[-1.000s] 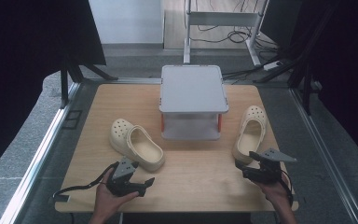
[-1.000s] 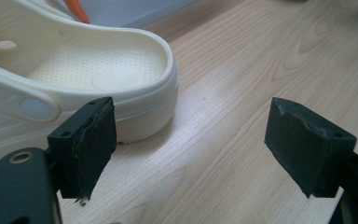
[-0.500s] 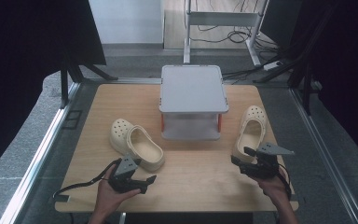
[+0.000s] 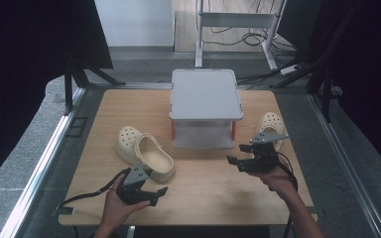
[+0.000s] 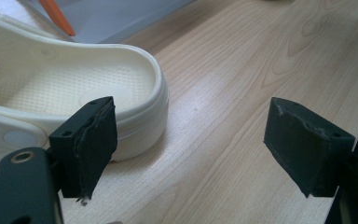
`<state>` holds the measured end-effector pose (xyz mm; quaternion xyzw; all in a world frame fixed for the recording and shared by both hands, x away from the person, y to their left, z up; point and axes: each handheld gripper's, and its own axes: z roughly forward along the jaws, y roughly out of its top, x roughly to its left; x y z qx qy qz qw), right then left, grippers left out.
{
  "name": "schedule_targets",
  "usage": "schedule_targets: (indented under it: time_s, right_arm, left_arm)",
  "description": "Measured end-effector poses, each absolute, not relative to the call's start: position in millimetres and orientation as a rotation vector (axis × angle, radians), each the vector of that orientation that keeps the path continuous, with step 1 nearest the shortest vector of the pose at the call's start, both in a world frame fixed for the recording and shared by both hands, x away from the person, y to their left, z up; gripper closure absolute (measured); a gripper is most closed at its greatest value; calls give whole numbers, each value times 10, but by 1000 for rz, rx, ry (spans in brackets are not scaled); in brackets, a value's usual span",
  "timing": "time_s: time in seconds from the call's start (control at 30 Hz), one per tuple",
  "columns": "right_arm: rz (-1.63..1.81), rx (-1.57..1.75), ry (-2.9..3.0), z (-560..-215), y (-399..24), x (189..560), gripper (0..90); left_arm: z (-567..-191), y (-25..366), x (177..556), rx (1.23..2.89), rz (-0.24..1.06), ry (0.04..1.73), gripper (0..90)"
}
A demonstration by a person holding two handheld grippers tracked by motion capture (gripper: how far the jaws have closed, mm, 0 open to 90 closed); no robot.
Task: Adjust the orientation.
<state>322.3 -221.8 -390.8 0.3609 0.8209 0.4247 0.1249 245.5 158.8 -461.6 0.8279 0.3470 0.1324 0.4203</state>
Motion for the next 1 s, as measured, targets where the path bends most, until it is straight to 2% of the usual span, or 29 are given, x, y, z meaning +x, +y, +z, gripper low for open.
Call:
schedule_targets:
  time_s: [0.37, 1.0]
  right_arm:
    - [1168, 944, 2515, -3743, -1760, 3373, 339]
    - [1087, 857, 2658, -3896, -1080, 3606, 358]
  left_arm:
    - [-4609, 1594, 2426, 2079, 331, 866, 179]
    - [-4618, 1593, 2300, 2103, 336, 877, 180]
